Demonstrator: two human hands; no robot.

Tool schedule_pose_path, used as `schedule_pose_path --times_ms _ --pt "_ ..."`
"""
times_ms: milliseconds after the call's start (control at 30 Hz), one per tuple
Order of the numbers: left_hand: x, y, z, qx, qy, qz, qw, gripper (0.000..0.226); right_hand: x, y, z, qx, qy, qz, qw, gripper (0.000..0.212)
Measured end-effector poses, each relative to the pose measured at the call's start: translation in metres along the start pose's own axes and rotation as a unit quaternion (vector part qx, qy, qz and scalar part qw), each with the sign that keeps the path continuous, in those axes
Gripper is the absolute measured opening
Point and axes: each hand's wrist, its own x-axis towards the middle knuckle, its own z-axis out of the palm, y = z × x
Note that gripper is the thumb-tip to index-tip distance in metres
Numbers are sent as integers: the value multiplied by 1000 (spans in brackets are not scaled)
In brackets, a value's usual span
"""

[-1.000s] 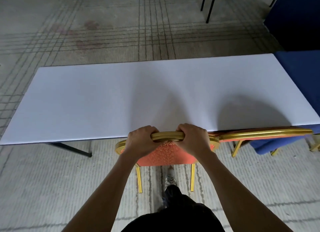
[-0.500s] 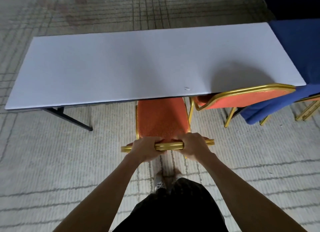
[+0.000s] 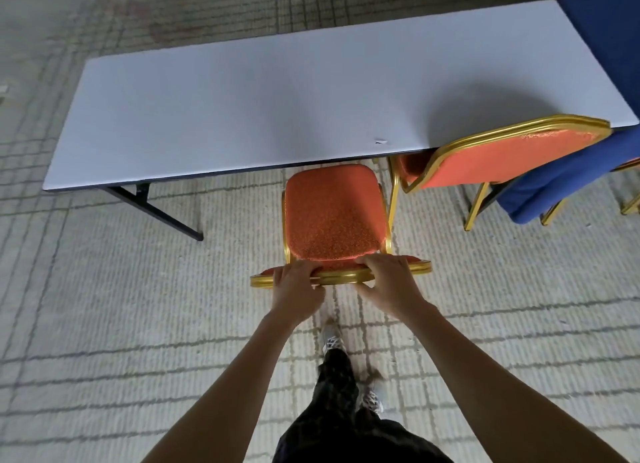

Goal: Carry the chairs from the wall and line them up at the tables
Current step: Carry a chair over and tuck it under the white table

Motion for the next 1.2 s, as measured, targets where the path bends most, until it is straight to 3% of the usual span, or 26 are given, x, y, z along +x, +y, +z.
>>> schedule_pose_path --times_ms 133,200,333,433,533,633,733,767,833,900,1033,1200 --pt "-26 0 9 -202 55 -14 978 45 -32 0 20 48 88 -9 995 56" --pt "-42 7 7 -328 79 -50 940 35 -45 -11 24 125 104 25 986 56" --pt "-72 24 -3 -506 71 -115 852 27 -73 -36 17 286 177 94 937 28" --pt "-86 26 0 -579 54 -171 796 24 -84 -49 7 374 55 180 908 28" --pt "-85 23 11 -664 21 -253 703 24 -74 -50 5 539 -52 258 800 43" --pt "-67 21 12 -748 -12 -284 599 47 -58 -53 1 659 -34 312 684 61" --pt "-42 28 -1 -803 -33 -275 528 60 -32 -45 2 754 13 361 549 71" --pt "-33 31 -4 -819 -38 -278 500 62 -22 -42 1 770 19 375 515 71" --pt "-17 38 -7 -850 -46 -295 434 62 -6 -36 0 783 15 384 489 66" --pt "2 40 -3 -853 -39 -300 426 58 9 -30 2 778 22 388 493 56" --pt "29 37 9 -823 -10 -300 481 49 32 -21 1 768 44 392 505 49" --pt "58 25 16 -813 -7 -286 506 53 56 -14 3 778 65 387 490 38"
